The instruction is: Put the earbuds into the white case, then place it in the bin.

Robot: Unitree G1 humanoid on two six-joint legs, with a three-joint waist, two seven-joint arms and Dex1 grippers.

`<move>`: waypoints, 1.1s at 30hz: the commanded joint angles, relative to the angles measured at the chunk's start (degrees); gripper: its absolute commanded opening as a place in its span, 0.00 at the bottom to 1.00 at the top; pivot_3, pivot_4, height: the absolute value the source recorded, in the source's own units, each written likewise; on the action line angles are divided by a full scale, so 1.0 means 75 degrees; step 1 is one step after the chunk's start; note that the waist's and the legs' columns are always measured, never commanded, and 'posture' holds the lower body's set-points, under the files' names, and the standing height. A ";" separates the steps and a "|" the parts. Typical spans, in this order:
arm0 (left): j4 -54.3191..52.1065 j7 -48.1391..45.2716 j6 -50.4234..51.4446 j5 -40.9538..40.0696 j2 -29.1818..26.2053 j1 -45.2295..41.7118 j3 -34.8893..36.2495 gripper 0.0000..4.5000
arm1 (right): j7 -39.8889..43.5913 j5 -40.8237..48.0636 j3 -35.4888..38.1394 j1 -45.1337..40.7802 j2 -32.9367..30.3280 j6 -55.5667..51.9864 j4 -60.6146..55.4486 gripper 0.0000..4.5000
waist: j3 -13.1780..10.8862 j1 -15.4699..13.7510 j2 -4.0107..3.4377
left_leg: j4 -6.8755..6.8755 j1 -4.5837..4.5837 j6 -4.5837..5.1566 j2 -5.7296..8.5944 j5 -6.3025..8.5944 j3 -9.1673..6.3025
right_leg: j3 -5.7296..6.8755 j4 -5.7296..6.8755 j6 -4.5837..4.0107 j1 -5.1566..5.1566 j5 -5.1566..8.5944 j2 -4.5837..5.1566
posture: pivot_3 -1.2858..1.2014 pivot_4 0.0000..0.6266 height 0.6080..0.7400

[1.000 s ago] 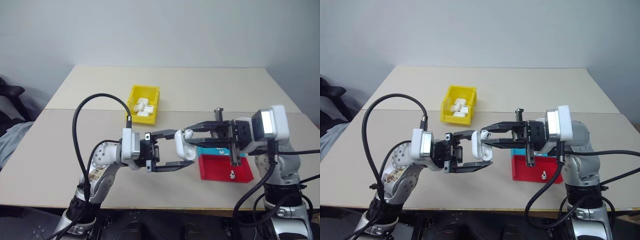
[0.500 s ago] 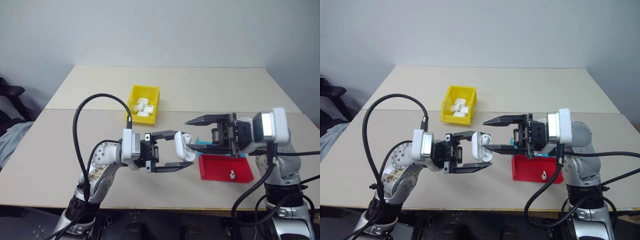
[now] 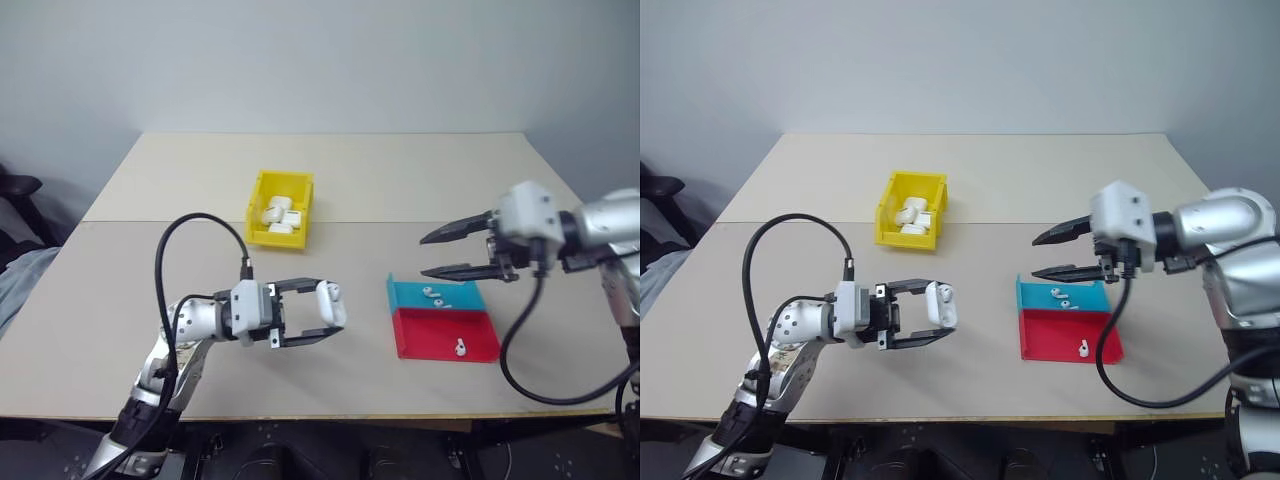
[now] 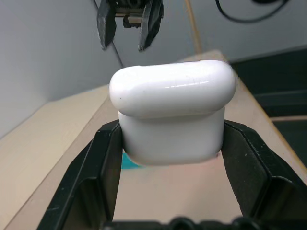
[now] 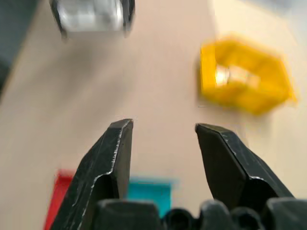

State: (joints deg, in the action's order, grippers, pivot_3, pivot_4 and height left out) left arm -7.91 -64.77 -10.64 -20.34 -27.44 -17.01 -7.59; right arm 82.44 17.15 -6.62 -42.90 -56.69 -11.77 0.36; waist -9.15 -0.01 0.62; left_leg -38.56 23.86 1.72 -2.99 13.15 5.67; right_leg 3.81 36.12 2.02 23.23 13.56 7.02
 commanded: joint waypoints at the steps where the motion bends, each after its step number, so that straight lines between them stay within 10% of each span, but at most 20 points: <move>1: -0.0063 0.0024 -0.0429 0.0079 -0.0025 0.0063 0.0076 0.62 | 0.0036 -0.1591 -0.1084 -0.0887 0.0092 0.0264 0.0643 0.57 | 0.0000 0.0004 -0.0001 | -0.0001 0.0000 0.0000 0.0001 0.0000 0.0004 | -0.0003 0.0002 0.0001 0.0001 0.0000 0.0004 | 0.52 0.24 1.00; 10: -0.0064 0.0285 -0.0747 0.0497 0.0149 0.0228 -0.0207 0.62 | -0.0029 -0.3878 -0.2705 -0.2263 0.1154 0.1587 0.3131 0.57 | -0.0002 -0.0019 -0.0003 | -0.0008 0.0021 -0.0003 0.0002 -0.0002 0.0023 | 0.0000 0.0000 0.0006 0.0013 -0.0002 0.0007 | 0.52 0.24 1.00; 33: -0.0415 0.0593 -0.0770 0.0654 0.0026 0.0486 -0.0294 0.62 | -0.0280 -0.5331 -0.2938 -0.2741 0.2003 0.3261 0.6003 0.57 | -0.0003 0.0040 -0.0007 | -0.0009 0.0027 -0.0008 -0.0001 -0.0005 0.0032 | -0.0001 0.0008 0.0006 0.0022 -0.0004 0.0007 | 0.52 0.24 1.00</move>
State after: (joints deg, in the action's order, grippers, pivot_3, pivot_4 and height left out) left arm -9.24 -60.75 -15.09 -15.35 -26.96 -12.76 -9.95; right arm 80.30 -22.44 -29.01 -61.77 -41.28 11.38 45.12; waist -9.17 0.28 0.57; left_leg -38.62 24.06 1.65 -3.00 13.11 5.90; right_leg 3.81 36.18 2.06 23.39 13.54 7.07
